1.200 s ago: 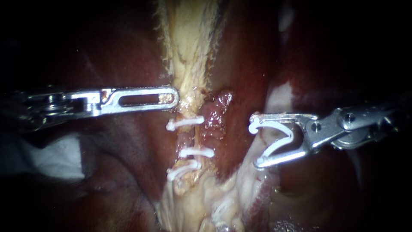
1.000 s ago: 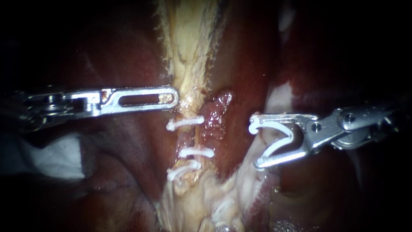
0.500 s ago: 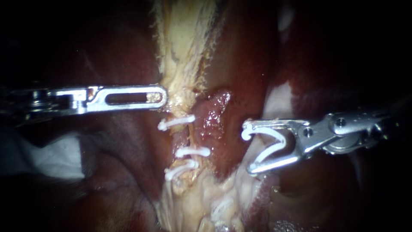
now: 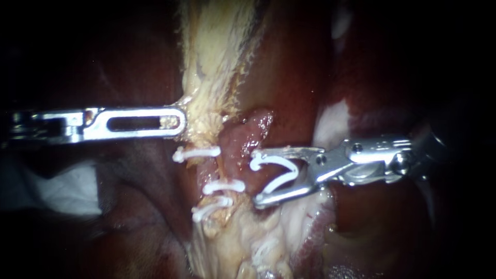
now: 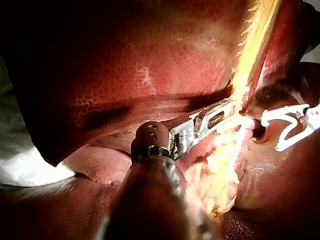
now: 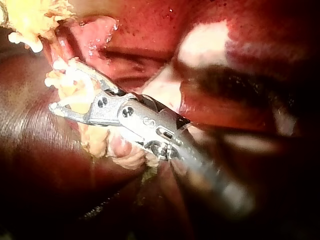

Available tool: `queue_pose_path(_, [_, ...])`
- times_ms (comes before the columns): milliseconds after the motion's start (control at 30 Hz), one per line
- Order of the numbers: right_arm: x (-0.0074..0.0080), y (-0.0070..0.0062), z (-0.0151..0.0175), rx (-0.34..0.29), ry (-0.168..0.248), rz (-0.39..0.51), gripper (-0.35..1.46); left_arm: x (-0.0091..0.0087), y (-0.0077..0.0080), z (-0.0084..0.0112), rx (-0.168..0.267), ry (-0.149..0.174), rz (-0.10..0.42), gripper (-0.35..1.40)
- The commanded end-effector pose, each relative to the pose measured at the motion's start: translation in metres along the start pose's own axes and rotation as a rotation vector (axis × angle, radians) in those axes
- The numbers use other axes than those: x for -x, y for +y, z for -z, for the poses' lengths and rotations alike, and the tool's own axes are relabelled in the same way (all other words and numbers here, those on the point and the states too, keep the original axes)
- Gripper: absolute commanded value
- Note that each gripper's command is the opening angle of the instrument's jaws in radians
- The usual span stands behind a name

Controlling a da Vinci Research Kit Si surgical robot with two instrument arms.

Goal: Clipping second clip right tube

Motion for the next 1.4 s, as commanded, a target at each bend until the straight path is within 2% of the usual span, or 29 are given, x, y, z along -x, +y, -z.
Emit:
queue_pose_path(33, [0.0002,0.0002,-0.0003,0.003,-0.004,-0.003,0.59,0.0,-0.0002,0.0001,0.001,0.002,-0.003,-0.35])
queue_pose_path(167, [0.0007,0.0011,-0.0014,0.01,-0.013,-0.007,0.59,0.0,-0.0005,0.0005,-0.006,-0.003,-0.001,-0.35])
queue_pose_path(400, [0.0005,0.002,-0.0024,0.018,-0.012,-0.009,0.59,0.0,-0.0009,0.0008,-0.007,-0.005,0.001,-0.35])
queue_pose_path(700, [0.0008,0.0028,-0.0044,0.026,-0.013,-0.012,0.59,-0.0002,-0.0013,0.0009,-0.01,-0.007,-0.004,-0.35])
queue_pose_path(967, [0.0013,0.0028,-0.0066,0.004,-0.014,-0.02,0.6,-0.0001,-0.0013,0.0009,-0.01,-0.007,-0.004,-0.35])
queue_pose_path(1167, [0.0013,0.0022,-0.0075,-0.028,-0.018,-0.024,0.6,0.0,-0.0011,0.0008,-0.011,-0.006,-0.004,-0.35])
queue_pose_path(1400, [0.0008,0.0014,-0.0082,-0.08,0.009,-0.038,0.6,0.0001,-0.0009,0.0008,-0.011,-0.006,-0.004,-0.35])
